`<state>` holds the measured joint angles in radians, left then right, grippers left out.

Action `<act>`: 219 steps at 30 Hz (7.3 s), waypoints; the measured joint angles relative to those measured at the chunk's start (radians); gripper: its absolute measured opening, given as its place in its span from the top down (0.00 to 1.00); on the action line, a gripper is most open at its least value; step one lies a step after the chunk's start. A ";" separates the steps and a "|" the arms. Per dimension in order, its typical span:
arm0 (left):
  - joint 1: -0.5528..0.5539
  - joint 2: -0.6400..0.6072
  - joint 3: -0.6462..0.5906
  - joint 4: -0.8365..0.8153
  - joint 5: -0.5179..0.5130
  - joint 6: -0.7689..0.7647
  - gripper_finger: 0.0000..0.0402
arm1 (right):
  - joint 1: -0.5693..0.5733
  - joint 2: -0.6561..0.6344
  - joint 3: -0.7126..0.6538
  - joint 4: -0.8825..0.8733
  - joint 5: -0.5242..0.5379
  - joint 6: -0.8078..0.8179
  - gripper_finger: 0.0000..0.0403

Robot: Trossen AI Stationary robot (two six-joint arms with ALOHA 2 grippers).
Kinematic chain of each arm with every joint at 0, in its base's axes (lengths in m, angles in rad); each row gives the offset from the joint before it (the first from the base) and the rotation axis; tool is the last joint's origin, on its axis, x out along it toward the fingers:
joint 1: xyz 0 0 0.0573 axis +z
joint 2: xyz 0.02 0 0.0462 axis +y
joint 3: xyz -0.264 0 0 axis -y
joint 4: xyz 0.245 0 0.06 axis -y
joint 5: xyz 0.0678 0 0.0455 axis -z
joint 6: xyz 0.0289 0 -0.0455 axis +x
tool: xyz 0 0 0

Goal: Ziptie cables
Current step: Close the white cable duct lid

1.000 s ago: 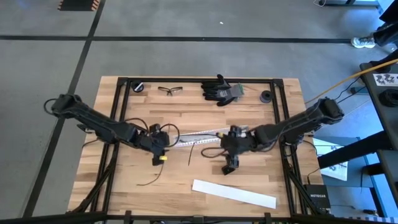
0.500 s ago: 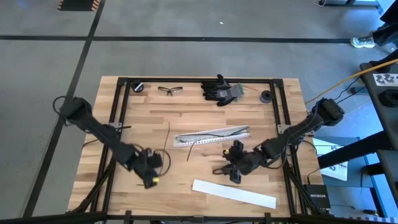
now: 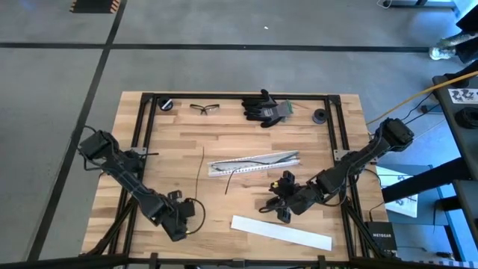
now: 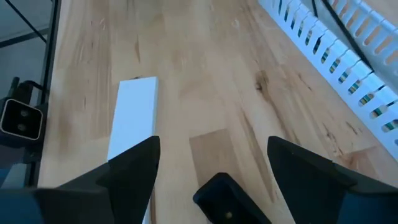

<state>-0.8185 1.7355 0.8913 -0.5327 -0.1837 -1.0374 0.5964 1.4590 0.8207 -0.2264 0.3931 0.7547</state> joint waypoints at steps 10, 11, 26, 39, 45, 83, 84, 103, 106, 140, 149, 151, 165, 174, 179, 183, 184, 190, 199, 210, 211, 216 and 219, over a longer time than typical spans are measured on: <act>-0.060 0.021 0.067 -0.024 0.032 0.115 1.00 | 0.000 0.019 0.000 -0.002 0.038 0.008 0.29; -0.072 0.023 0.094 -0.030 0.059 0.143 1.00 | 0.000 0.027 0.000 0.000 0.042 0.008 0.29; -0.347 0.052 0.299 0.078 0.476 0.012 1.00 | 0.000 0.114 0.000 0.045 -0.027 0.027 0.29; -0.382 0.113 0.307 0.018 0.510 -0.132 1.00 | 0.000 0.116 0.002 0.046 -0.028 0.026 0.29; -0.399 0.106 0.405 -0.189 0.670 -0.153 1.00 | -0.001 0.116 0.001 0.045 -0.028 0.024 0.29; 0.259 -0.093 0.655 -1.039 -0.588 0.101 1.00 | -0.001 0.116 0.000 0.052 0.043 0.025 0.29; 0.289 -0.117 0.655 -1.038 -0.603 0.136 1.00 | -0.001 0.116 0.000 0.052 0.043 0.025 0.29; 0.845 -0.314 0.484 -0.731 -0.416 0.840 1.00 | -0.001 0.116 0.000 0.044 0.062 -0.004 0.29; 0.887 -0.314 0.362 -0.654 -0.336 0.914 1.00 | -0.001 0.116 0.000 0.044 0.080 -0.005 0.29; 0.882 -0.312 0.018 0.188 0.224 1.022 0.45 | -0.015 0.115 0.000 0.045 0.181 -0.044 0.29; 0.827 -0.229 -0.022 0.326 0.188 1.011 0.45 | -0.022 0.115 0.001 0.045 0.191 -0.034 0.29; 0.825 -0.188 -0.022 0.354 0.188 1.014 0.45 | -0.022 0.115 0.001 0.044 0.191 -0.034 0.29; 0.818 -0.064 -0.021 0.391 0.179 1.005 0.45 | -0.021 0.115 0.001 0.043 0.190 -0.019 0.29; 0.755 -0.065 -0.021 0.263 0.160 1.096 0.58 | -0.021 0.115 0.001 0.046 0.157 -0.027 0.29; 0.720 -0.065 -0.021 0.249 0.144 1.103 0.84 | -0.021 0.115 0.001 0.046 0.156 -0.028 0.29; 0.692 -0.067 -0.019 0.211 0.138 1.110 0.98 | -0.021 0.115 0.001 0.046 0.141 -0.029 0.29; 0.684 -0.067 -0.019 0.194 0.139 1.110 0.98 | -0.021 0.115 0.001 0.046 0.126 -0.029 0.29; 0.616 -0.076 -0.019 0.054 0.145 1.097 1.00 | -0.021 0.115 0.045 -0.028 0.042 -0.032 0.29; 0.613 -0.078 -0.020 0.041 0.156 0.893 0.90 | -0.021 0.115 0.081 -0.080 0.040 -0.062 0.29; 0.624 -0.079 -0.020 0.055 0.174 0.921 0.54 | -0.027 0.115 0.081 -0.084 0.040 -0.072 0.29; 0.628 -0.087 -0.020 0.040 0.173 0.929 0.51 | -0.028 0.115 0.081 -0.084 0.041 -0.072 0.29; 0.637 -0.172 0.016 -0.086 0.092 0.934 0.44 | -0.027 0.094 0.121 -0.159 0.040 -0.074 0.29; 0.637 -0.247 0.029 -0.136 0.037 0.943 0.43 | -0.026 0.068 0.185 -0.284 0.030 -0.058 0.29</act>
<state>-0.1814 1.4890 0.9207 -0.6688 -0.1471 -0.0949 0.5701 1.5268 1.0056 -0.5107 0.4232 0.6970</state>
